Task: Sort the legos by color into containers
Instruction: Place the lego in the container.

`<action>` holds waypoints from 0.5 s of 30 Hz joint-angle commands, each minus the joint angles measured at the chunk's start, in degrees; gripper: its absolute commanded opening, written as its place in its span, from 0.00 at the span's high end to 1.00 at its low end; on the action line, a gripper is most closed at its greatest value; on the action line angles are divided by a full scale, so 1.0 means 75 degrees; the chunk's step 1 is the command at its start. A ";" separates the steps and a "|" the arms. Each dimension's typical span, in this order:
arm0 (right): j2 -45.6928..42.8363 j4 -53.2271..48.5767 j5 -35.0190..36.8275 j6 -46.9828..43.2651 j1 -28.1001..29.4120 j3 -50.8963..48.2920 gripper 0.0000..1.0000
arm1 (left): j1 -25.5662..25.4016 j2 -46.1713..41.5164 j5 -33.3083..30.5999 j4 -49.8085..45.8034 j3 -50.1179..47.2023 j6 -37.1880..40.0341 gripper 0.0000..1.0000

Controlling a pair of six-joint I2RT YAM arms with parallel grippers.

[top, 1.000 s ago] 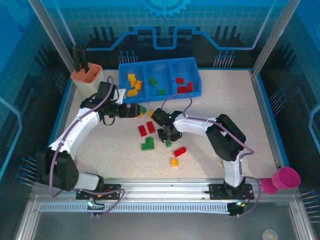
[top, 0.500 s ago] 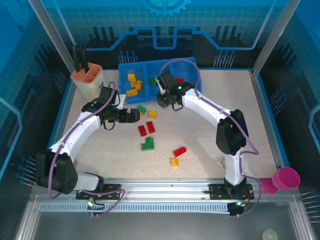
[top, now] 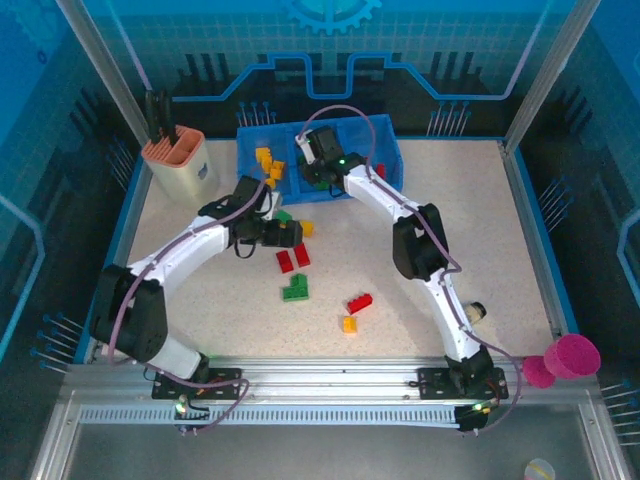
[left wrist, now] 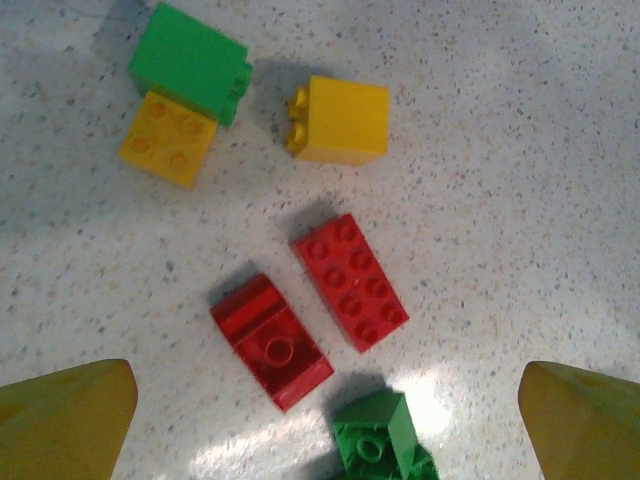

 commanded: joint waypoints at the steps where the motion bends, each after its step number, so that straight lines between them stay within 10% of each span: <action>1: 0.0255 0.0468 -0.0247 -0.0010 -0.0061 0.0499 0.80 | -0.0171 0.0527 -0.0461 0.0369 0.0498 -0.0081 0.01; 15: -0.0864 0.1636 -0.0384 0.0046 -0.0114 -0.1438 0.48 | -0.0745 0.2411 -0.1456 0.0993 0.1495 0.0006 0.02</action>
